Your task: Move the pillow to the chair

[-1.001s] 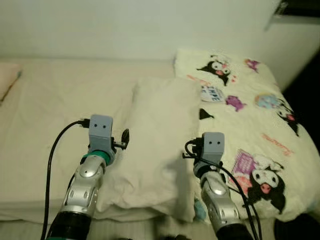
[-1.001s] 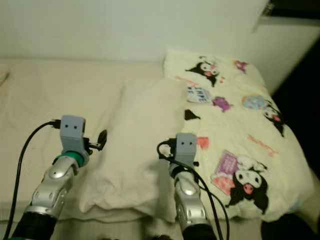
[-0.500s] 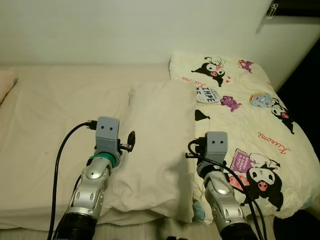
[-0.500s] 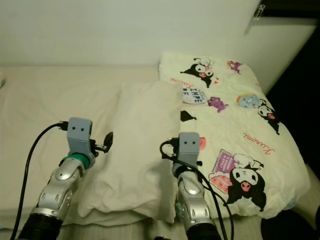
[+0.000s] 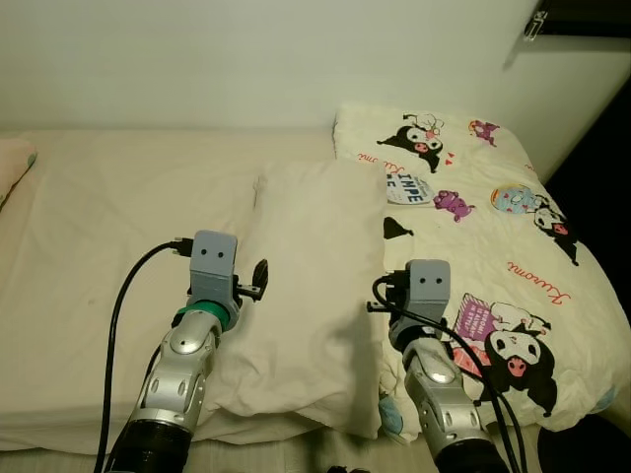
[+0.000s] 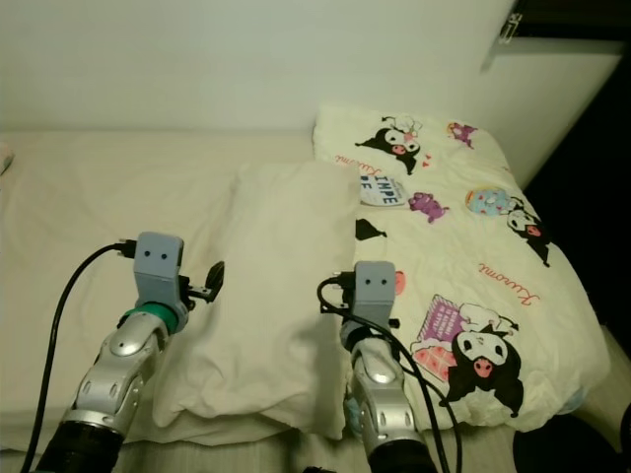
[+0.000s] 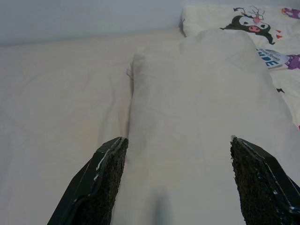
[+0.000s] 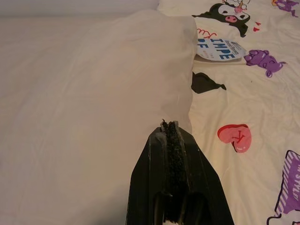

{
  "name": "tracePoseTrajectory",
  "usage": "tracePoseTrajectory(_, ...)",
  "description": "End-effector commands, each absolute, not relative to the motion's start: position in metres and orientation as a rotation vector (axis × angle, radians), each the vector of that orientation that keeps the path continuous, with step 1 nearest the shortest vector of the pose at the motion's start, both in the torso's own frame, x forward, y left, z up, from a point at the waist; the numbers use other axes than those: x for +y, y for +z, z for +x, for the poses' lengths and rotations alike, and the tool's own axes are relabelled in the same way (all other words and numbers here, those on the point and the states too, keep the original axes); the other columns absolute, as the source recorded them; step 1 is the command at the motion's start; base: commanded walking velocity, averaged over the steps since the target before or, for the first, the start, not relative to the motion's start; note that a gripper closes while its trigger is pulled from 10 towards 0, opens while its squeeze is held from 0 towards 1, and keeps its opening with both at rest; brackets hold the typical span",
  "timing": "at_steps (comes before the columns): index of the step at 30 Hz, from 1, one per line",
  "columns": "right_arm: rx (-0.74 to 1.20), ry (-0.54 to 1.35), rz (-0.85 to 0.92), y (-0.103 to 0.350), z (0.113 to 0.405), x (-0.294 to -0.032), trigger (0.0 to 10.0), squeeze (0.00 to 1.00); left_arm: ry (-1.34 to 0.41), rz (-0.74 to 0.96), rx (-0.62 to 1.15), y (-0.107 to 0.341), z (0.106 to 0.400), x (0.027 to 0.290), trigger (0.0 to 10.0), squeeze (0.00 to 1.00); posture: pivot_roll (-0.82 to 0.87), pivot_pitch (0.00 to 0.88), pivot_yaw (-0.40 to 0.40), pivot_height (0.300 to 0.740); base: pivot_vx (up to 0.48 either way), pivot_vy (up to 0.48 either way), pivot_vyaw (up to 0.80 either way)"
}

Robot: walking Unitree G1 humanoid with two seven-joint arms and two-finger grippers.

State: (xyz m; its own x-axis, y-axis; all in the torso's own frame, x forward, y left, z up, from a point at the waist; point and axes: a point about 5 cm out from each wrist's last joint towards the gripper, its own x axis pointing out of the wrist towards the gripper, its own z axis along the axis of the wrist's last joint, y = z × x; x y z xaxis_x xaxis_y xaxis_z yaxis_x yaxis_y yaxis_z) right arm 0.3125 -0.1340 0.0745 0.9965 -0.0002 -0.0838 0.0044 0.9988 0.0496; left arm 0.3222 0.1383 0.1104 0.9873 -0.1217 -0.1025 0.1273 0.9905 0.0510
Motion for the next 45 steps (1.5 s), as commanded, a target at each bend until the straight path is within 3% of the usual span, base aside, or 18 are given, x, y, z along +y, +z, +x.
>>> tracePoseTrajectory(1,0.123,-0.008,0.06,0.067,0.309,-0.136,10.0,0.0,-0.121,0.072,0.142,0.1,0.319,0.139,10.0,0.0,0.07,0.033,0.018,0.68,0.0,0.0,0.0)
tracePoseTrajectory(17,0.136,-0.019,0.052,0.064,0.307,-0.14,10.0,0.0,-0.117,0.075,0.152,0.097,0.317,0.138,10.0,0.0,0.05,0.046,0.023,0.61,0.0,0.0,0.0)
tracePoseTrajectory(45,0.155,0.035,0.04,0.064,0.31,-0.135,10.0,0.0,0.013,0.065,0.138,0.096,0.313,0.152,10.0,0.0,0.06,0.069,-0.018,0.61,0.0,0.0,0.0)
